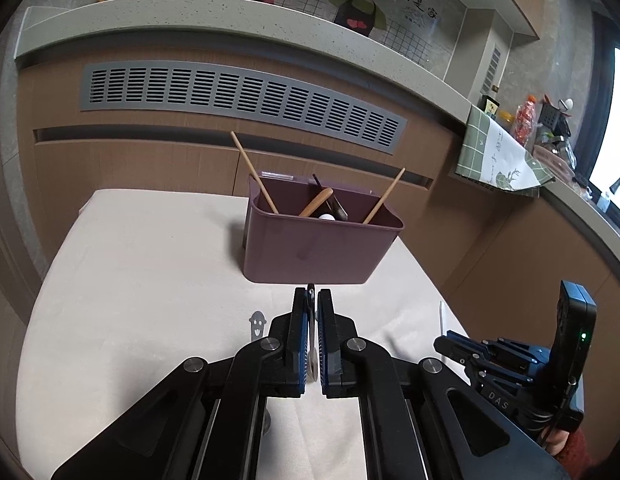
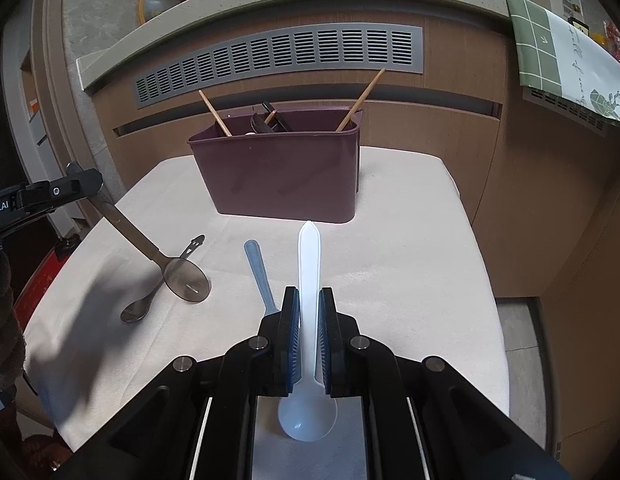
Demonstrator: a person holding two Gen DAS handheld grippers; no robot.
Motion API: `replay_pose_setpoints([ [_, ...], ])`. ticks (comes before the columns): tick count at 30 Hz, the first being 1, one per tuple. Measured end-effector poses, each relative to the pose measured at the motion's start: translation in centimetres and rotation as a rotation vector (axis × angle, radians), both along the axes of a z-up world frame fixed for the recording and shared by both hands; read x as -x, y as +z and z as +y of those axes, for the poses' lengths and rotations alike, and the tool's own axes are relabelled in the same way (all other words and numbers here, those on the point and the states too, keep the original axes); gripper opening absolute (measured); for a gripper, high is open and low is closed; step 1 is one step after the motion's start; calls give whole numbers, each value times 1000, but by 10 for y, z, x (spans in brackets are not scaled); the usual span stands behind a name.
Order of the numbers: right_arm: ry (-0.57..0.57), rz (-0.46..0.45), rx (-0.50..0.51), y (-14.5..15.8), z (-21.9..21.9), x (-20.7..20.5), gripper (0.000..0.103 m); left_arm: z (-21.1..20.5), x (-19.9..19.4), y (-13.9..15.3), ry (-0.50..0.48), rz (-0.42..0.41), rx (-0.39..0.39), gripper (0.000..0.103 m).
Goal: Organize utensils
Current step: 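Grasp the dark translucent spoon with the left gripper while the right gripper holds the white spoon, then lift both held spoons up toward the maroon caddy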
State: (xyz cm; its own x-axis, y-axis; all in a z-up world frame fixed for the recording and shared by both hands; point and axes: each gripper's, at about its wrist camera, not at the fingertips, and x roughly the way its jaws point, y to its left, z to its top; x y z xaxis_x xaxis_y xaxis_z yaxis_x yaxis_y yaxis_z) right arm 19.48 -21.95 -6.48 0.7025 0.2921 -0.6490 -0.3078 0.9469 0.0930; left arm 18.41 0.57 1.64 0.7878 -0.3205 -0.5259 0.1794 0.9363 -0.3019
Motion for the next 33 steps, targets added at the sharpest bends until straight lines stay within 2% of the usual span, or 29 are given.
replay_pose_setpoints([
  [6, -1, 9, 16, 0, 1, 0, 8, 6, 5, 5, -4, -11, -6, 4],
  [11, 25, 34, 23, -6, 0, 1, 8, 38, 12, 2, 10, -14, 10, 8],
  [12, 28, 36, 19, -7, 0, 1, 8, 45, 14, 0, 16, -23, 0, 12],
  [15, 35, 63, 16, -13, -2, -2, 8, 55, 15, -7, 15, -12, -23, 35],
  [17, 35, 94, 20, -19, -2, -7, 9, 51, 10, -17, -60, 35, -34, 40],
  [19, 35, 127, 23, -25, -4, -10, 9, 38, 3, -29, -150, 68, -76, 40],
  [22, 46, 158, 18, -32, -7, -11, 10, 6, -10, -56, -296, 145, -211, 40],
  [24, 64, 168, 14, -35, -11, -8, 11, -8, -21, -71, -335, 188, -278, 40],
  [29, 70, 159, 60, -38, -15, 1, 11, -17, -47, -87, -289, 238, -358, 40],
  [33, 111, 177, 12, -38, -20, 4, 11, -21, -55, -96, -296, 261, -377, 40],
])
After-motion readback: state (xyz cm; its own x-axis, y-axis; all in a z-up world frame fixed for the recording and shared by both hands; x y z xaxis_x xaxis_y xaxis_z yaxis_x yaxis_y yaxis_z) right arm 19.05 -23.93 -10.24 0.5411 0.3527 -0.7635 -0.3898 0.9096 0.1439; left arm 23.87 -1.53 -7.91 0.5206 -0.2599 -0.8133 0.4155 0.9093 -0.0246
